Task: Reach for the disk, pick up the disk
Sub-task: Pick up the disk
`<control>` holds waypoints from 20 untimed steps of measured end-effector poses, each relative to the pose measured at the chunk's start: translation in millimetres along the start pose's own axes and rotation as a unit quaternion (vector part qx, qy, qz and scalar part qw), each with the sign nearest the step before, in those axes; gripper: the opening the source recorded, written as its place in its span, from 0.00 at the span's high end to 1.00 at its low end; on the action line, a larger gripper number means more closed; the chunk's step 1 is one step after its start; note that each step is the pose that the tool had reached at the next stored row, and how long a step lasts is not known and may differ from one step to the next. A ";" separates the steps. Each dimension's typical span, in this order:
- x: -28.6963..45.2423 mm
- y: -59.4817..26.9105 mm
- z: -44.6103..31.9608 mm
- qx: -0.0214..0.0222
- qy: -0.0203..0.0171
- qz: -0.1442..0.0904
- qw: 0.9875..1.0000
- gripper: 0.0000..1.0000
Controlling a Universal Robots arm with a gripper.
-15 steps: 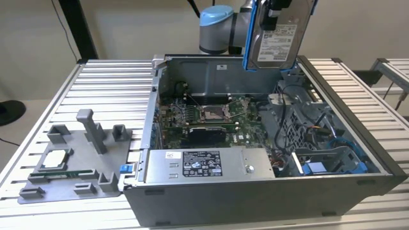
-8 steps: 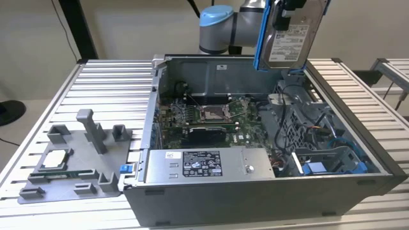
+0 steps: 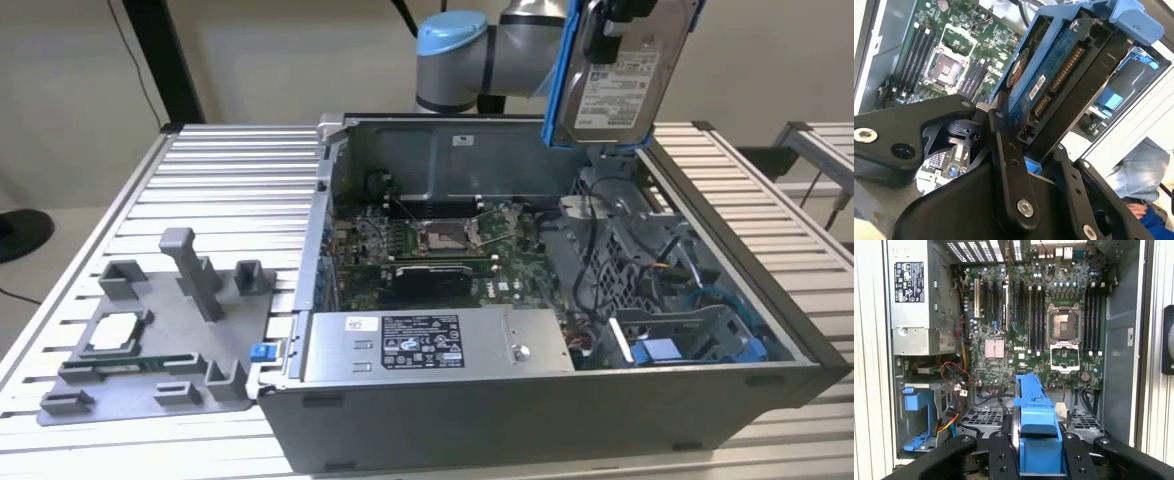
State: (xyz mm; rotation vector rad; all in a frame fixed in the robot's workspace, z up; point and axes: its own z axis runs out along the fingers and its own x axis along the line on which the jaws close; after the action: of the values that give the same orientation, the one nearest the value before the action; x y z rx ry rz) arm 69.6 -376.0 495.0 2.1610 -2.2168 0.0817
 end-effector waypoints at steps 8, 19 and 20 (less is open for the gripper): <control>0.0 -0.1 0.0 0.000 0.000 0.000 1.000 1.00; 16.0 -0.5 1.1 0.000 0.000 0.000 1.000 1.00; 18.5 -0.5 1.3 0.000 0.000 0.000 1.000 1.00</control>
State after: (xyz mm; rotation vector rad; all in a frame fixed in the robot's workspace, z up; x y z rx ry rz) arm 69.7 -394.6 495.0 2.1606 -2.2172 0.0818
